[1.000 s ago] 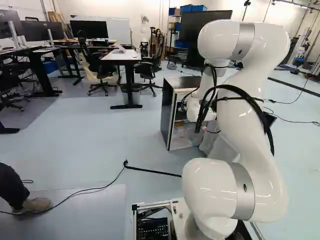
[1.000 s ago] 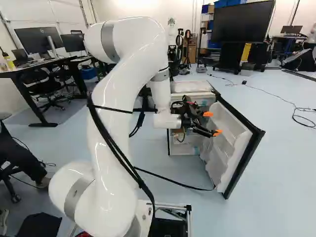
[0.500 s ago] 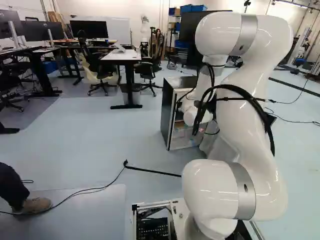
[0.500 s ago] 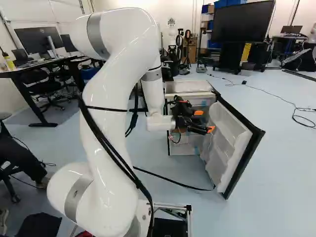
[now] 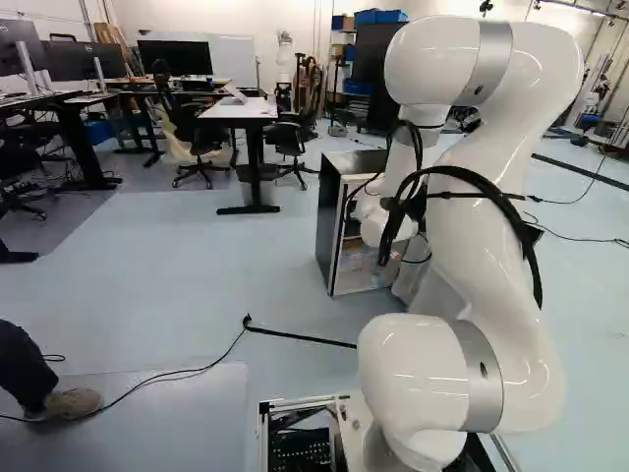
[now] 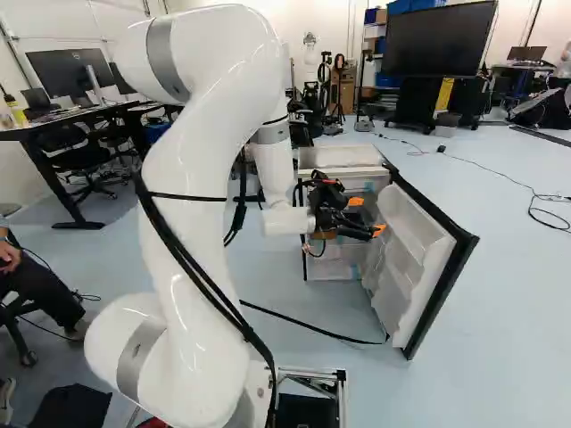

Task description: Open the fridge door

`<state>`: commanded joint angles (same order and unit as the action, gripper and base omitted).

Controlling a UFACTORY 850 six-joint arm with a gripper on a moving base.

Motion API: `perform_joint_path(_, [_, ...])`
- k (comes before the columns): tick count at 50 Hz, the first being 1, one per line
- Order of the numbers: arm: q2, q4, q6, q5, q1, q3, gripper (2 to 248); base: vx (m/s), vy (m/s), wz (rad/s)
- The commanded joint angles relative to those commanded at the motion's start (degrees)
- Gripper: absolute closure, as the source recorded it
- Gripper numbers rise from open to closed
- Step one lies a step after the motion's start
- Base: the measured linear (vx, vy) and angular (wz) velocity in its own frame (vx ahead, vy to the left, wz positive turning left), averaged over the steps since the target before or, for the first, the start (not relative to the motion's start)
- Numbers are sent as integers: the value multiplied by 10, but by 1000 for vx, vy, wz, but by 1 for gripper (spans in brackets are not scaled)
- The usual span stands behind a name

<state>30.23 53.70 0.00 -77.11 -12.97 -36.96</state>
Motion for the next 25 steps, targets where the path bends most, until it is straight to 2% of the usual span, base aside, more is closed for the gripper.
perform_joint_path(25, [-60, -70, 0, 35, 17, 41, 3, 0, 0, 0])
